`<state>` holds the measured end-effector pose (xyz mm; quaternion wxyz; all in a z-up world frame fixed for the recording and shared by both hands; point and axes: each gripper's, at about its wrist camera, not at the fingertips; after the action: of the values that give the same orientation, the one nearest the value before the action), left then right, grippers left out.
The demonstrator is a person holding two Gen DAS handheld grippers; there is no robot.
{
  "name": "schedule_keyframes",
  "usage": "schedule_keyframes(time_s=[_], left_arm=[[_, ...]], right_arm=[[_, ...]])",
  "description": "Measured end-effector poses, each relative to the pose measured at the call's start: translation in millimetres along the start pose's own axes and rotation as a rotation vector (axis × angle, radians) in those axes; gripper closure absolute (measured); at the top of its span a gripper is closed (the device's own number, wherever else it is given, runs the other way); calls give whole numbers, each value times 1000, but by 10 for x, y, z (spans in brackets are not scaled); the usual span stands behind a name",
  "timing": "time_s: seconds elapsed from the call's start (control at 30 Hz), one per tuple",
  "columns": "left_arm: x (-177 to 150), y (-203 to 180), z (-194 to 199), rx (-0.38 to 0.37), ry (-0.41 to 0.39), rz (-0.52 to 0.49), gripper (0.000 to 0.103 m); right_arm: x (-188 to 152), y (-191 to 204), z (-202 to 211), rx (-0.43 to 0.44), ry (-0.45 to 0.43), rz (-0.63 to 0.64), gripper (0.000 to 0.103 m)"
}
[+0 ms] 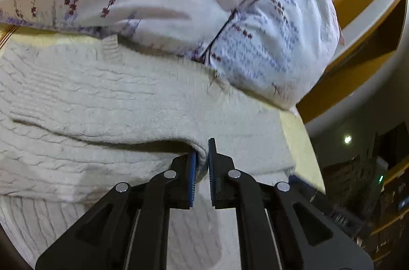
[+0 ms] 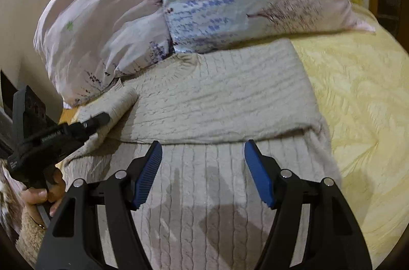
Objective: Fold small clothes
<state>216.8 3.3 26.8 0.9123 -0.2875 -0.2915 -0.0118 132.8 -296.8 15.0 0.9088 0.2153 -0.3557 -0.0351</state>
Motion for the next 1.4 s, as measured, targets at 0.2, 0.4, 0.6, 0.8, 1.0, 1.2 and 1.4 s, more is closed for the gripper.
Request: schedule_keyframes(time_s=[0.2,0.4,0.6,0.8,1.0,1.2,1.4], left_arm=[[-116,428,600,-31,-91,57,86],[-200,1133,800,99,-108,223,86],[-285,1408,729,126,-75,302,87],[-284,1458,732,113,-73,316,87],[-284,1483,735,103,-71,314,87],[-289,1465,741,111,-77,296,87],[-281,1406,743,133,-75,264,87]], right_arm=[[244,595,-97,55,-1,264,37],[225,1557,-568,183,51,578,48],[76,2201,-1232,172,147,747,53],[-40,2391,-1617,102,192,808,56],[94,2224,-1576,152,157,681,98],[437,1645,-1004,165,-47,413,98],[409,610,-419,90,-182,91,98]])
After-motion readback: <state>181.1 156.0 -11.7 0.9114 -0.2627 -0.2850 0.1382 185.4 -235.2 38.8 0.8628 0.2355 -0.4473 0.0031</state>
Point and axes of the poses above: each gripper's, at about its wrist camera, not at the fingertips, and z roughly against the way its jaws point, y to its left, x to its top, and after that the axes turned 6 degrees about x, right-handed
